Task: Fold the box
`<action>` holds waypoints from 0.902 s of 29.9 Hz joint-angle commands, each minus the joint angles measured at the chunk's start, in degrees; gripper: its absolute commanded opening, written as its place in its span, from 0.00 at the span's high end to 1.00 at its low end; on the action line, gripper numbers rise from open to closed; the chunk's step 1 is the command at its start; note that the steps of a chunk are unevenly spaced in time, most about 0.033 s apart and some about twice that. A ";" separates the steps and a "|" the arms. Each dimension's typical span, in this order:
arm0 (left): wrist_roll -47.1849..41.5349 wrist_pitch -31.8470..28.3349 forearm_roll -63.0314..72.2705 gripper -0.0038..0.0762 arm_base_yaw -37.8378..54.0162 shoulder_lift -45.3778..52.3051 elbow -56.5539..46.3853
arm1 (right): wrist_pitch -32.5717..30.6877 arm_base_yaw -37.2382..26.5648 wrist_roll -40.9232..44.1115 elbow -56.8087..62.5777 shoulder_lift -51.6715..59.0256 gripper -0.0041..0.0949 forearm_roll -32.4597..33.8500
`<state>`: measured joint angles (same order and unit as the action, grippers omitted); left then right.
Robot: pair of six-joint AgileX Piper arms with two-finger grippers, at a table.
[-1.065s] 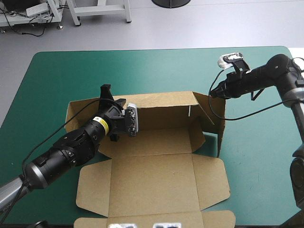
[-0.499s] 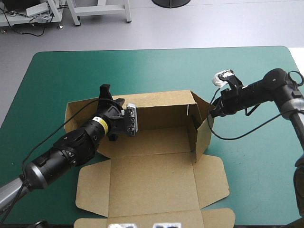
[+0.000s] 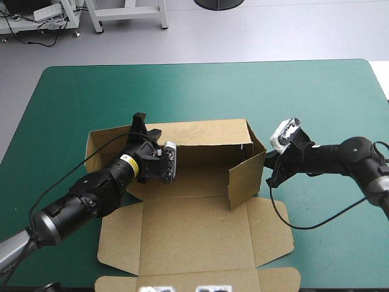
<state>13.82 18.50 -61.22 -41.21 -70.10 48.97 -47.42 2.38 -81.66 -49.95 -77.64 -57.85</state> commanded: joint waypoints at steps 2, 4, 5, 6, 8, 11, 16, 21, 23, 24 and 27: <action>-0.92 -1.52 -0.47 0.96 -0.21 1.17 0.82 | 5.91 0.18 -15.27 6.75 5.92 0.98 -14.10; -0.92 -1.52 -0.47 0.96 -0.21 1.17 0.82 | 8.01 0.18 -21.17 9.91 7.80 0.98 -19.36; -0.92 -1.52 -0.47 0.96 -0.21 1.17 0.82 | 8.50 0.18 -24.37 11.44 8.73 0.98 -22.35; -0.92 -1.52 -0.47 0.96 -0.21 1.17 0.82 | 8.49 0.18 -27.28 12.70 9.50 0.98 -25.07; -0.92 -1.52 -0.47 0.96 -0.21 1.17 0.82 | 8.87 0.18 -31.19 14.19 10.85 0.98 -28.56; -0.92 -1.52 -0.47 0.96 -0.21 1.17 0.82 | 10.88 0.18 -32.21 14.97 12.09 0.98 -29.35; -0.92 -1.87 -0.47 0.96 -0.21 1.17 0.82 | 11.38 0.18 -31.64 14.97 12.35 0.98 -29.35; -0.92 -1.87 -1.07 0.96 -0.21 1.17 0.82 | 12.34 0.18 -29.56 14.97 12.59 0.98 -28.82; -0.92 -1.62 -1.07 0.96 -0.21 1.17 0.82 | 12.58 0.18 -29.82 14.97 13.08 0.98 -28.84; -0.92 -1.26 -1.07 0.96 -0.21 1.17 0.82 | 12.58 0.18 -29.83 14.97 13.27 0.98 -28.79; -1.05 -1.17 -1.27 0.96 -0.21 1.17 0.82 | 12.58 0.18 -29.83 14.97 14.42 0.98 -28.70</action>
<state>13.17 18.28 -61.79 -41.21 -70.10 48.85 -33.77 2.48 -111.53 -33.71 -65.43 -84.60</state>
